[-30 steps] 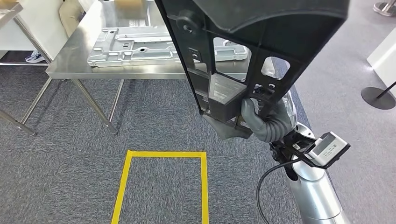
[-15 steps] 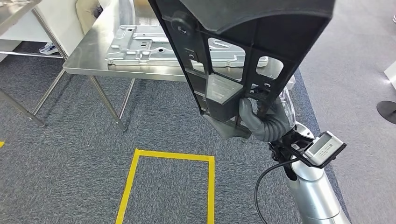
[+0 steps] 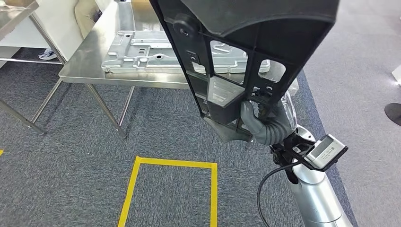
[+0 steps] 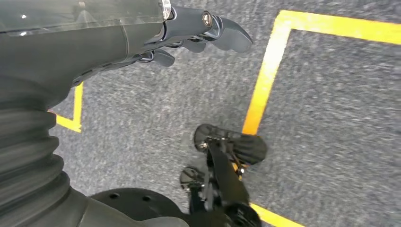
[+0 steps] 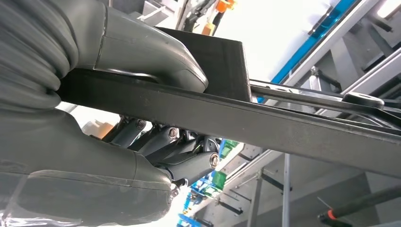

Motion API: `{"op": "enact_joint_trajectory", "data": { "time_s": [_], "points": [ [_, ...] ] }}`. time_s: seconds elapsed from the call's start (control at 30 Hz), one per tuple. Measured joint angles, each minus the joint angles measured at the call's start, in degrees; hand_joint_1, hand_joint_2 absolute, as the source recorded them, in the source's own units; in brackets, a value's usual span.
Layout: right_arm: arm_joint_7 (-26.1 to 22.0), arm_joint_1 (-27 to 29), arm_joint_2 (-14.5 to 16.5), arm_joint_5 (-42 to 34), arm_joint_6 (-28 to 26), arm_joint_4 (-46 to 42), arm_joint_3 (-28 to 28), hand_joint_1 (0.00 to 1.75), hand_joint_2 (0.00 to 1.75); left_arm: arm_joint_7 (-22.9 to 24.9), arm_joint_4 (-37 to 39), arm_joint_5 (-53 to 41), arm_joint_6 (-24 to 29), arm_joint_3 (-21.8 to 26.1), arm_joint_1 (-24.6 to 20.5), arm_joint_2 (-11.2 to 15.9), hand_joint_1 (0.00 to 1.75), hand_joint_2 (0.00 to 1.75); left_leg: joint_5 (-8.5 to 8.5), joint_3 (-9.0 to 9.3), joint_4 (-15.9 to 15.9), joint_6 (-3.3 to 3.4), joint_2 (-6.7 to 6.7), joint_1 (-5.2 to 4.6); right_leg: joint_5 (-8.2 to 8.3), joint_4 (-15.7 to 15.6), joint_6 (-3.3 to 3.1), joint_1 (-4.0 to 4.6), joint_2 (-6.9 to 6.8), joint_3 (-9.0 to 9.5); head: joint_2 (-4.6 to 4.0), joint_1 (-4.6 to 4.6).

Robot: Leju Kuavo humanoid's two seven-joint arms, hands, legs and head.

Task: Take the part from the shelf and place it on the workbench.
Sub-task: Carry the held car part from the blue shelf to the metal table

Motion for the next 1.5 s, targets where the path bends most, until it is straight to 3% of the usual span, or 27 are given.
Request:
{"op": "enact_joint_trajectory", "data": {
  "time_s": [0.03,0.17,0.23,0.3,0.33,0.37,0.4,0.47,0.53,0.63,0.7,0.8,0.87,0.9,0.97,1.03,1.13,1.2,1.27,1.33,1.37,1.4,1.43,1.5],
  "points": [
    [-0.15,0.04,0.03,-0.04,-0.03,-0.02,0.01,1.75,1.75,-0.01,0.00,0.01,0.04,0.00,-0.06,0.02,0.00,1.75,0.25,0.75,-1.74,0.40,0.12,-0.17,-0.24,-0.01,0.34,0.06,-0.02,0.09,0.00,0.03],
    [-0.77,0.24,0.14,-0.29,-0.01,-0.06,0.03,1.75,1.75,-0.05,0.00,0.03,0.14,0.02,-0.09,0.04,0.00,1.75,-0.63,1.69,-2.83,2.27,-0.21,-0.32,-0.54,1.54,1.54,-0.03,-0.03,-0.25,0.02,0.15],
    [-1.11,0.22,0.14,-0.55,0.01,-0.08,0.01,1.75,1.75,-0.06,-0.01,0.03,0.19,0.03,-0.06,0.07,0.00,1.75,-0.93,2.52,-3.16,2.96,-0.38,-0.29,-2.52,6.73,1.83,-0.11,0.10,-3.08,0.02,0.37],
    [-1.27,0.36,0.14,-0.75,0.04,-0.08,-0.01,1.75,1.75,-0.09,-0.01,0.02,0.26,0.04,-0.13,0.11,0.00,1.75,-1.44,3.01,-3.15,3.40,-0.52,-0.47,-5.38,14.42,1.98,-0.09,0.23,-7.94,0.02,0.51],
    [-1.30,0.49,0.14,-0.80,0.05,-0.08,-0.02,1.75,1.75,-0.10,0.00,0.02,0.28,0.04,-0.11,0.13,0.00,1.75,-1.74,3.32,-3.14,3.49,-0.65,-0.60,-5.94,16.96,1.99,-0.08,0.26,-9.91,0.02,0.52],
    [-1.32,0.59,0.15,-0.83,0.07,-0.07,-0.02,1.75,1.75,-0.11,0.01,0.02,0.29,0.04,-0.07,0.13,0.00,1.75,-2.08,3.72,-3.13,3.50,-0.81,-0.71,-5.36,17.54,1.88,-0.07,0.28,-10.94,0.02,0.53],
    [-1.34,0.65,0.14,-0.85,0.08,-0.07,-0.02,1.75,1.75,-0.12,0.01,0.02,0.28,0.04,-0.02,0.13,0.00,1.75,-2.46,4.25,-3.12,3.48,-0.98,-0.83,-3.48,15.78,1.64,-0.02,0.29,-10.81,0.02,0.54],
    [-1.38,0.65,0.13,-0.88,0.08,-0.07,-0.07,1.75,1.75,-0.12,0.01,0.01,0.28,0.04,0.05,0.11,0.00,1.75,-3.29,5.35,-3.14,3.30,-1.24,-0.98,1.80,7.96,0.80,0.27,0.35,-8.14,0.01,0.53],
    [-1.44,0.58,0.15,-0.90,0.09,-0.05,-0.12,1.75,1.75,-0.14,0.01,-0.01,0.29,0.05,-0.02,0.09,0.00,1.75,-3.96,5.82,-3.18,2.85,-1.37,-1.03,3.65,2.21,0.10,0.75,0.44,-6.13,-0.01,0.36],
    [-1.49,0.53,0.19,-0.92,0.14,-0.11,-0.16,1.75,1.75,-0.14,0.02,-0.01,0.30,0.07,-0.13,0.15,0.00,1.75,-4.26,6.17,-2.69,1.78,-1.30,-1.06,3.46,0.65,-0.51,0.85,0.54,-5.20,0.01,0.27],
    [-1.51,0.44,0.19,-0.92,0.14,-0.15,-0.19,1.75,1.75,-0.14,0.02,-0.01,0.29,0.07,-0.10,0.20,0.00,1.75,-4.73,5.57,-0.23,1.34,-1.12,-1.02,3.29,0.09,-1.06,0.53,0.46,-3.88,0.01,0.03],
    [-1.62,0.46,0.29,-0.92,0.13,-0.17,-0.19,1.75,1.75,-0.15,0.02,-0.21,0.28,0.07,-0.21,0.32,0.00,1.75,-8.45,-0.37,10.06,0.54,-0.85,-0.63,2.39,-0.21,-1.45,0.44,0.37,-2.48,0.01,-0.34],
    [-1.78,0.86,0.30,-0.94,0.04,-0.20,-0.22,1.75,1.75,-0.17,0.02,-0.60,0.19,0.07,-0.10,0.42,0.00,1.75,-9.93,-3.71,13.71,0.16,-0.71,-0.39,1.57,-0.17,-1.40,0.42,0.44,-1.63,0.01,-0.34],
    [-1.90,1.09,0.29,-0.96,-0.02,-0.31,-0.27,1.75,1.75,-0.19,0.02,-0.84,0.10,0.07,-0.01,0.45,0.00,1.75,-8.94,-3.98,12.59,0.14,-0.62,-0.29,1.11,-0.15,-1.31,0.38,0.49,-1.05,0.01,-0.34],
    [-2.33,1.44,0.27,-1.10,-0.15,-0.68,-0.42,1.75,1.75,-0.22,0.02,-1.19,-0.05,0.05,0.15,0.55,0.00,1.75,-3.64,-2.06,5.20,0.22,-0.40,-0.13,0.02,-0.11,-0.96,0.31,0.56,0.29,0.00,-0.35],
    [-3.01,1.67,0.26,-1.42,-0.19,-1.11,-0.65,1.75,1.75,-0.19,0.02,-1.49,-0.12,0.04,0.12,0.64,0.00,1.75,-0.08,-0.28,-0.98,0.67,-0.23,-0.35,-0.81,-0.11,-0.40,0.34,0.56,1.05,0.00,-0.35],
    [-3.73,2.01,0.25,-1.85,-0.18,-1.74,-1.12,1.75,1.75,-0.13,0.02,-1.73,-0.13,0.04,-0.06,0.78,0.00,1.75,0.41,0.20,-2.39,2.01,-0.31,-0.67,-0.98,0.09,0.59,0.43,0.55,1.14,0.02,-0.37],
    [-3.94,2.21,0.20,-1.93,-0.17,-2.15,-1.50,1.75,1.75,-0.13,0.02,-1.75,-0.12,0.04,0.00,0.83,0.00,1.75,0.22,1.06,-2.86,2.69,-0.39,-0.53,-1.04,2.80,1.03,0.31,0.56,0.00,0.02,-0.30],
    [-4.09,2.44,0.11,-1.96,-0.16,-2.51,-1.91,1.75,1.75,-0.14,0.02,-1.83,-0.08,0.04,-0.05,0.83,0.00,1.75,-0.26,1.86,-3.16,3.28,-0.45,-0.49,-2.81,9.17,1.45,0.15,0.57,-3.77,0.01,-0.15],
    [-4.28,2.97,0.06,-1.95,-0.09,-2.69,-2.21,1.75,1.75,-0.07,0.02,-1.95,0.00,0.05,-0.15,0.84,0.00,1.75,-0.93,2.43,-3.15,3.57,-0.56,-0.62,-5.71,15.66,1.77,0.07,0.58,-8.38,0.01,-0.05],
    [-4.36,3.33,0.06,-1.92,-0.05,-2.74,-2.32,1.75,1.75,0.01,0.02,-1.99,0.05,0.05,-0.14,0.85,0.00,1.75,-1.33,2.88,-3.13,3.60,-0.66,-0.70,-6.12,17.00,1.77,0.04,0.57,-9.84,0.01,-0.04],
    [-4.46,3.62,0.06,-1.89,0.03,-2.80,-2.44,1.75,1.75,0.10,0.02,-2.03,0.09,0.05,-0.09,0.85,0.00,1.75,-1.77,3.46,-3.12,3.59,-0.75,-0.78,-5.16,16.31,1.66,0.04,0.57,-10.30,0.01,-0.03],
    [-4.55,3.81,0.06,-1.87,0.13,-2.89,-2.55,1.75,1.75,0.17,0.02,-2.04,0.14,0.05,-0.06,0.85,0.00,1.75,-2.24,4.14,-3.11,3.54,-0.84,-0.87,-2.96,13.62,1.42,0.07,0.57,-9.75,0.00,-0.02],
    [-4.70,3.91,0.06,-2.03,0.62,-3.10,-2.72,1.75,1.75,0.23,0.02,-2.01,0.21,0.07,-0.07,0.80,0.00,1.75,-3.16,5.40,-3.11,3.31,-0.86,-1.02,2.09,5.78,0.71,0.34,0.52,-7.25,0.01,-0.08]
  ]
}}
